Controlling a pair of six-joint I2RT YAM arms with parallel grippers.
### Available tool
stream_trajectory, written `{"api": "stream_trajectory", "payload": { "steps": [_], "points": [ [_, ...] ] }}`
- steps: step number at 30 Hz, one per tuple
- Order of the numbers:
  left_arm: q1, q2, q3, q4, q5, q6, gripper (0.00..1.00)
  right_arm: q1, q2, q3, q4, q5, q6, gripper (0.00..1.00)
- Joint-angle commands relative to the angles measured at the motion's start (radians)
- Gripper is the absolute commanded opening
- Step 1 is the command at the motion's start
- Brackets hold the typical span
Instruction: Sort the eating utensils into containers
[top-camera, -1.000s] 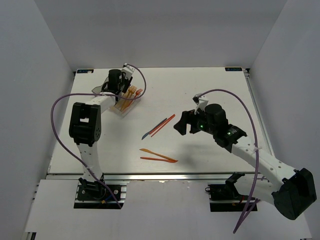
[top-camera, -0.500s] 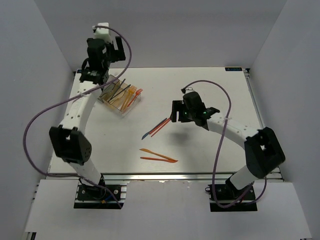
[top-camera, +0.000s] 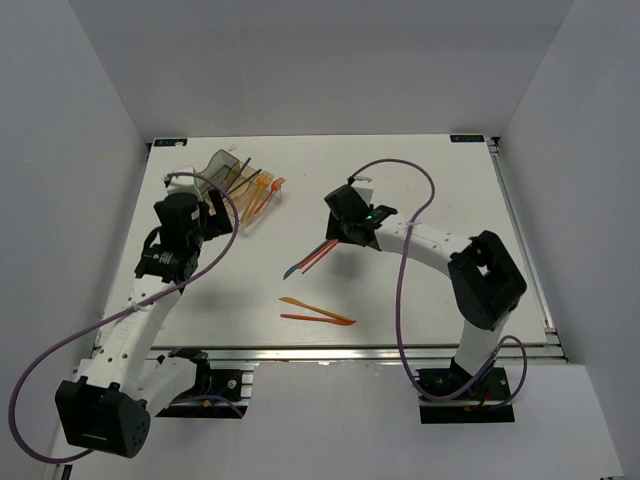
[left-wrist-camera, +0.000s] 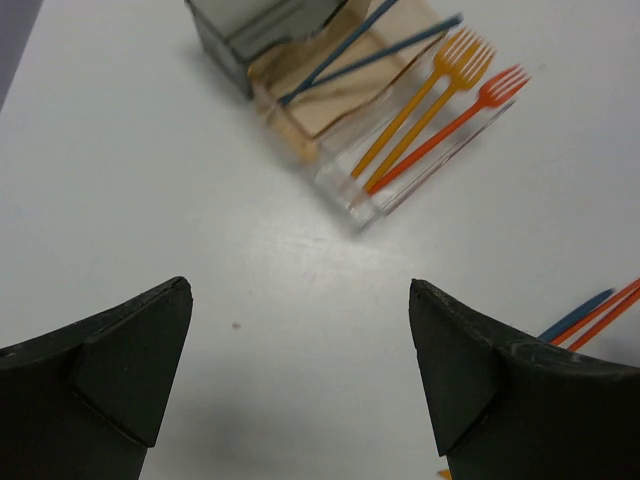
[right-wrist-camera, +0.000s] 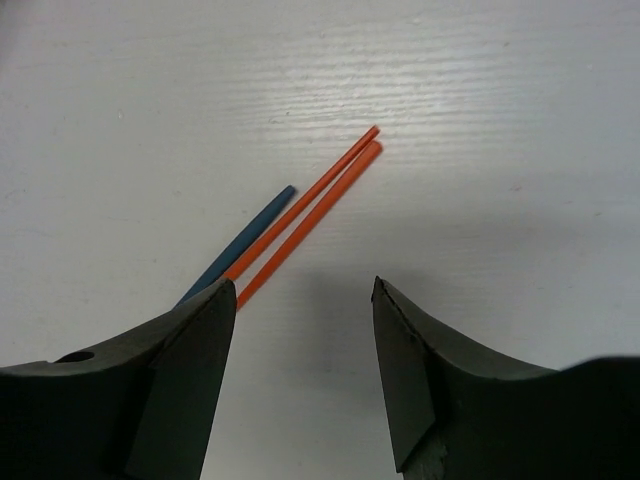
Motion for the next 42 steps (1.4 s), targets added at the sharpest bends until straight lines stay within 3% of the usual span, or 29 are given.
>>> {"api": "stream_trajectory", "payload": {
  "steps": [1,7,26,42],
  "points": [
    [-0.004,-0.065,-0.062,0.004,-0.053,-0.011,0.98,0.048,0.088,0.098,-0.133,0.146,0.145,0.62],
    [-0.006,-0.077,-0.094,-0.008,0.021,-0.011,0.98,0.088,0.144,0.114,-0.201,0.224,0.274,0.55],
    [-0.006,-0.120,-0.104,0.007,0.108,-0.008,0.98,0.119,0.300,0.247,-0.186,0.201,0.282,0.50],
    [-0.004,-0.120,-0.104,0.013,0.141,-0.006,0.98,0.107,0.282,0.160,-0.181,0.178,0.282,0.46]
  ]
}}
